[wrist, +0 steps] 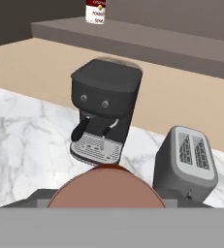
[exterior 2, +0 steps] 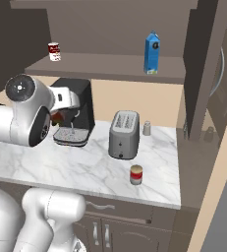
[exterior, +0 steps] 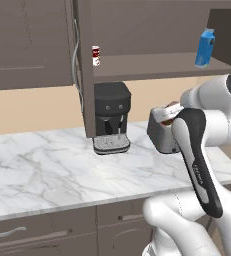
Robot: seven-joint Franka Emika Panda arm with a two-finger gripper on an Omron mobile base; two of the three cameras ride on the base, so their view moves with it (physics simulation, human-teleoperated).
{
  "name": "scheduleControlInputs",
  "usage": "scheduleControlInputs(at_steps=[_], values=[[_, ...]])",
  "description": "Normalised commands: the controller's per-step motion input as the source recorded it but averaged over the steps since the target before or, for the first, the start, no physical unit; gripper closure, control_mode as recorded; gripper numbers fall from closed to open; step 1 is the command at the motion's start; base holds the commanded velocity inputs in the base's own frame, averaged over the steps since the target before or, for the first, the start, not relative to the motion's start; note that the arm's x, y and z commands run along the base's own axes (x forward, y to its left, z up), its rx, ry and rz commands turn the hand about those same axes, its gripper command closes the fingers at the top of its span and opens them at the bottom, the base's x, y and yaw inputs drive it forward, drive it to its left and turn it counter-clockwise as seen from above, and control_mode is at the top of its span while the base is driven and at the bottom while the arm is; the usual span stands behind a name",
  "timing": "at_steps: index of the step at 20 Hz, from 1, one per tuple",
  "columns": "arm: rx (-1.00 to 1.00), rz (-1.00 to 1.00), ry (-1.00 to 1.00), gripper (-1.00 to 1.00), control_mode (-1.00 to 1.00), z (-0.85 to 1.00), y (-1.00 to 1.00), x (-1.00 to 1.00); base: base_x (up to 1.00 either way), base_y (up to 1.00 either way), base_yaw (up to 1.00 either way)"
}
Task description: Pick the cans from the counter and place them in their designated side in the cabinet.
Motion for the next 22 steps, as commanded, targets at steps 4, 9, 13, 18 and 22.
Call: scheduleControlInputs(at_steps=[4,9,13,18,22], values=[[0.00,0.00,-0.11,1.00,-1.00,0.22,0.00,0.00,0.00,0.00,0.00],[0.00,0.00,-0.09,1.00,-1.00,0.22,0.00,0.00,0.00,0.00,0.00],[0.00,0.00,-0.07,1.00,-1.00,0.20,0.00,0.00,0.00,0.00,0.00],[0.00,0.00,-0.02,1.00,-1.00,0.18,0.00,0.02,0.00,0.00,0.00],[0.01,0.00,0.00,1.00,-1.00,0.23,0.00,0.05,0.00,0.00,0.00]])
